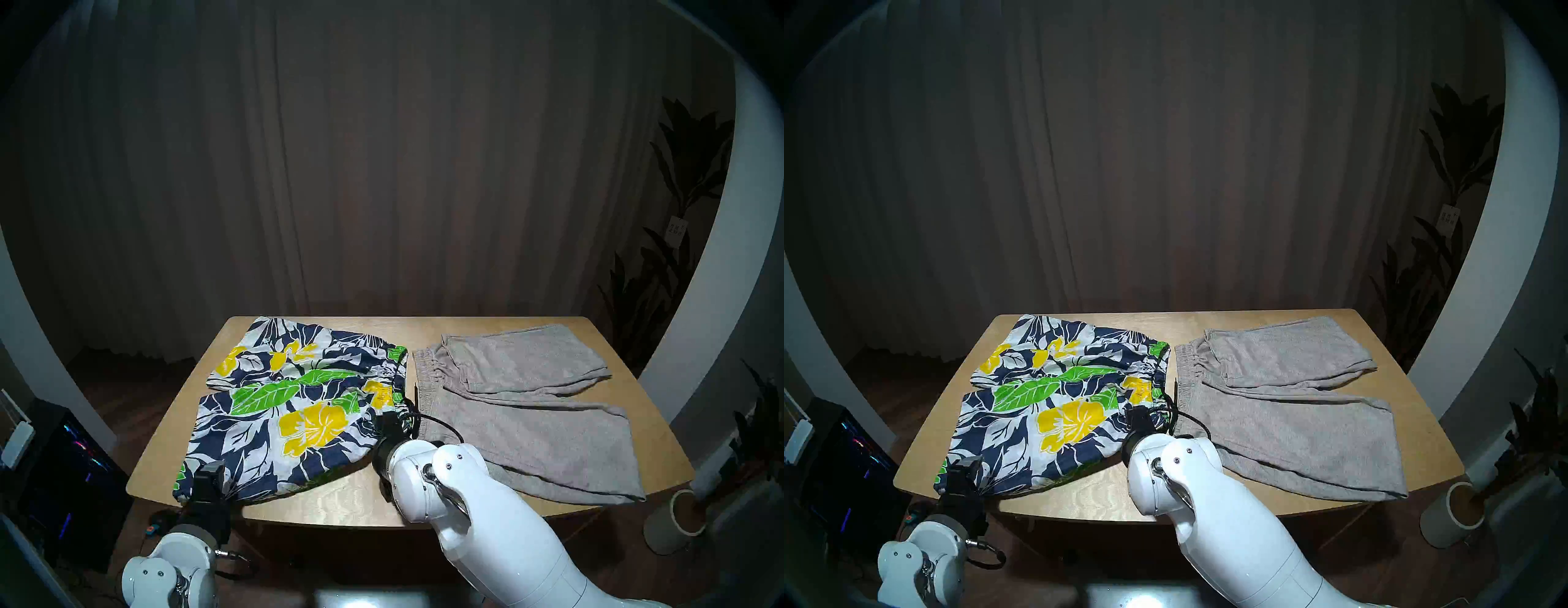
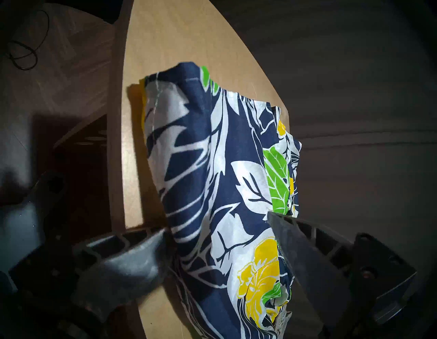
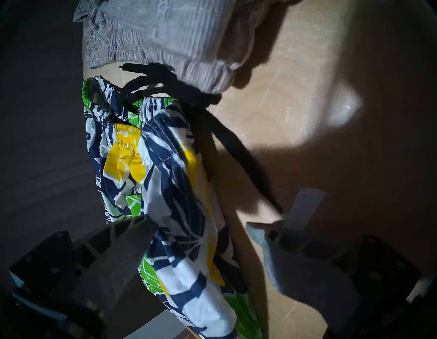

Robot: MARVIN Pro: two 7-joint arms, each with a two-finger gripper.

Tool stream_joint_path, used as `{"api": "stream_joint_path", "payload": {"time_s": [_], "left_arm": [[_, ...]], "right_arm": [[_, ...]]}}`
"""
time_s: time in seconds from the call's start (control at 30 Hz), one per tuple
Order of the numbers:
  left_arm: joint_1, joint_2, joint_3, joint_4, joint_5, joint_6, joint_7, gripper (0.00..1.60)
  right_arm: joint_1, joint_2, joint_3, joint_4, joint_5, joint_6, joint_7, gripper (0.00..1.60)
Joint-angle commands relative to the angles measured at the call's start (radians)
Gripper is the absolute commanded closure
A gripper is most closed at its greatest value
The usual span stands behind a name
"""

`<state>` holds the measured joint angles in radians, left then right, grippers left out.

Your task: Fold pants twice and stack them

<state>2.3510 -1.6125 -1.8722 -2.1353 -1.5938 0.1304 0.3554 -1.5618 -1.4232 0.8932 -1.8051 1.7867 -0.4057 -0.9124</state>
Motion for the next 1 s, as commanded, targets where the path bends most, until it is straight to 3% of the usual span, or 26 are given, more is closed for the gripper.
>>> {"api": "stream_joint_path", "payload": {"time_s": [0.0, 0.03, 0.07, 0.1, 0.13, 0.2, 0.27, 0.3, 0.33, 0.37, 0.43, 0.47, 0.5, 0.53, 0.57, 0.73, 0.97], "left_arm": [[-0.047, 0.018, -0.001, 0.045, 0.001, 0.003, -0.007, 0.00], [-0.047, 0.018, -0.001, 0.045, 0.001, 0.003, -0.007, 0.00], [-0.051, 0.020, -0.003, 0.047, -0.002, 0.006, -0.008, 0.00], [-0.052, 0.021, -0.004, 0.049, -0.003, 0.007, -0.009, 0.00], [-0.053, 0.021, -0.004, 0.050, -0.005, 0.008, -0.011, 0.00], [-0.055, 0.021, -0.005, 0.052, -0.006, 0.009, -0.014, 0.06], [-0.057, 0.020, -0.007, 0.056, -0.008, 0.010, -0.019, 0.60], [-0.057, 0.020, -0.007, 0.056, -0.008, 0.010, -0.019, 0.60], [-0.058, 0.019, -0.007, 0.056, -0.008, 0.011, -0.019, 0.73], [-0.058, 0.018, -0.008, 0.055, -0.008, 0.012, -0.021, 0.97], [-0.058, 0.016, -0.009, 0.052, -0.007, 0.009, -0.024, 1.14], [-0.058, 0.016, -0.009, 0.052, -0.007, 0.009, -0.024, 1.14], [-0.060, 0.014, -0.009, 0.050, -0.005, 0.006, -0.030, 1.33], [-0.060, 0.013, -0.009, 0.047, -0.005, 0.005, -0.030, 1.53], [-0.061, 0.011, -0.009, 0.043, -0.006, 0.002, -0.031, 1.60], [-0.062, 0.004, -0.010, 0.008, -0.004, -0.010, -0.030, 1.60], [-0.087, 0.004, -0.012, -0.073, -0.004, -0.026, 0.031, 1.60]], "right_arm": [[0.005, 0.000, 0.002, 0.077, 0.000, 0.001, -0.006, 0.00], [0.005, 0.000, 0.002, 0.077, 0.000, 0.001, -0.006, 0.00], [0.004, 0.004, 0.002, 0.079, 0.001, 0.001, -0.004, 0.35], [0.003, 0.007, 0.001, 0.079, -0.001, 0.000, -0.004, 0.46], [0.002, 0.009, 0.001, 0.078, -0.002, 0.000, -0.004, 0.78], [0.000, 0.013, 0.002, 0.075, -0.002, 0.000, -0.004, 0.82], [-0.008, 0.025, 0.005, 0.061, 0.000, 0.001, -0.008, 0.86], [-0.008, 0.025, 0.005, 0.061, 0.000, 0.001, -0.008, 0.86], [-0.010, 0.031, 0.005, 0.054, 0.000, 0.002, -0.011, 0.87], [-0.014, 0.039, 0.006, 0.045, 0.000, 0.005, -0.013, 0.94], [-0.017, 0.043, 0.007, 0.042, -0.001, 0.006, -0.012, 1.14], [-0.017, 0.043, 0.007, 0.042, -0.001, 0.006, -0.012, 1.14], [-0.019, 0.046, 0.007, 0.040, 0.000, 0.007, -0.009, 1.42], [-0.020, 0.047, 0.008, 0.038, 0.001, 0.008, -0.007, 1.56], [-0.021, 0.049, 0.009, 0.034, 0.004, 0.009, -0.006, 1.60], [-0.021, 0.052, 0.011, 0.009, 0.010, 0.015, -0.009, 1.60], [-0.009, 0.039, 0.019, -0.014, 0.022, -0.002, -0.055, 1.60]]}}
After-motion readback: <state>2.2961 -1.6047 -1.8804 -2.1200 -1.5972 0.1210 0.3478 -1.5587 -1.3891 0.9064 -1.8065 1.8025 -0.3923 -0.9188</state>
